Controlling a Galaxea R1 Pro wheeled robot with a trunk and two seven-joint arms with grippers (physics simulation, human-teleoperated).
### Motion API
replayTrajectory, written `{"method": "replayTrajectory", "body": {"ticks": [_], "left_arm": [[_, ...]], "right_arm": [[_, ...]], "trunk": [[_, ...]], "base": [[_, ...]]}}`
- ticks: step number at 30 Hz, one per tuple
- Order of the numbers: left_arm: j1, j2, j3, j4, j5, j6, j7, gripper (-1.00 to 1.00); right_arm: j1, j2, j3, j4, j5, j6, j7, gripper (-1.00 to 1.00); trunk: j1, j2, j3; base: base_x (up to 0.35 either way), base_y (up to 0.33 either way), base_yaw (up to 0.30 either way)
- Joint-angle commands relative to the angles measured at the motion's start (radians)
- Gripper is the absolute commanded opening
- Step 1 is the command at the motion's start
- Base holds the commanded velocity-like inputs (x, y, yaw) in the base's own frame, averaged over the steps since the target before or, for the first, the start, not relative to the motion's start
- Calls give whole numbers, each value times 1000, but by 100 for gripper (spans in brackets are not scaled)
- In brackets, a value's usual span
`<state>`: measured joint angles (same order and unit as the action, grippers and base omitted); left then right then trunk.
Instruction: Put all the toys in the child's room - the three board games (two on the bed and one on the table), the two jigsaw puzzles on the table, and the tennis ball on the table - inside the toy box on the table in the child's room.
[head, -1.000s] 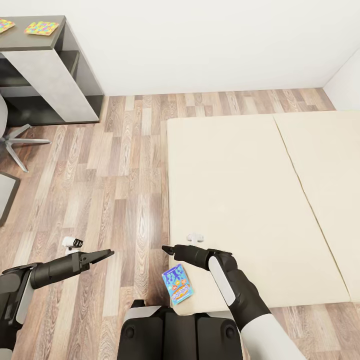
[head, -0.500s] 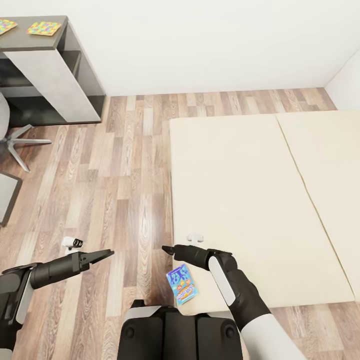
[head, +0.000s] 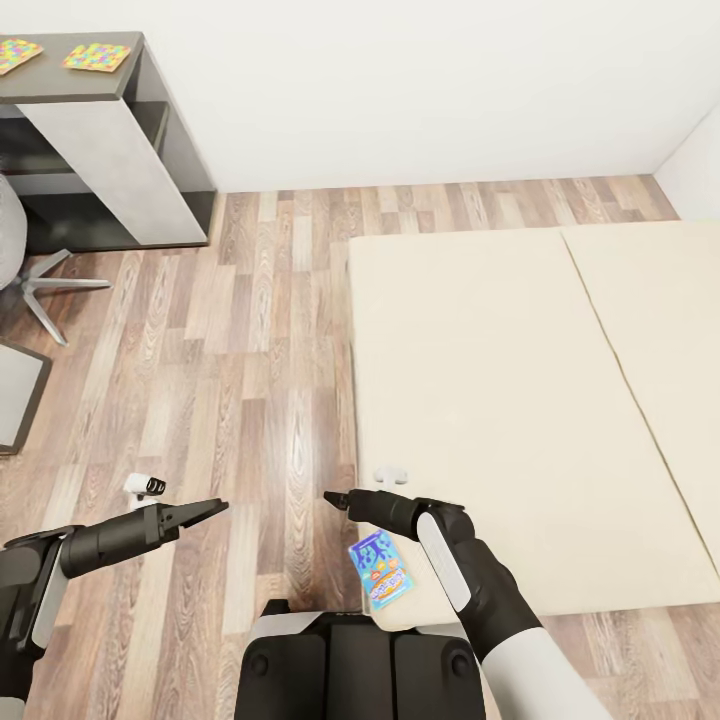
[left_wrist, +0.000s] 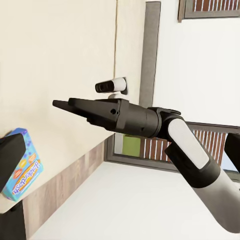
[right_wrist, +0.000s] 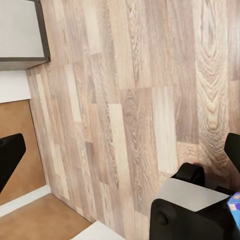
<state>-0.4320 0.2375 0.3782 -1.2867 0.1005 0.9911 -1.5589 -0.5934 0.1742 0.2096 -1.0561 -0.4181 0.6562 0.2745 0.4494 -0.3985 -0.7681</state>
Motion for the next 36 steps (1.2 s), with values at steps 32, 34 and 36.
{"method": "replayTrajectory", "body": {"ticks": [32, 34, 36], "left_arm": [[1, 0, 1, 1, -1, 11, -6, 100], [1, 0, 1, 1, -1, 11, -6, 100], [1, 0, 1, 1, -1, 11, -6, 100]], "right_arm": [[0, 0, -1, -1, 1, 5, 0, 100], [0, 0, -1, -1, 1, 5, 0, 100], [0, 0, 0, -1, 1, 5, 0, 100]], "trunk": [[1, -2, 30], [1, -2, 33], [1, -2, 36]], "base": [[0, 6, 0], [0, 0, 0], [0, 0, 0]]}}
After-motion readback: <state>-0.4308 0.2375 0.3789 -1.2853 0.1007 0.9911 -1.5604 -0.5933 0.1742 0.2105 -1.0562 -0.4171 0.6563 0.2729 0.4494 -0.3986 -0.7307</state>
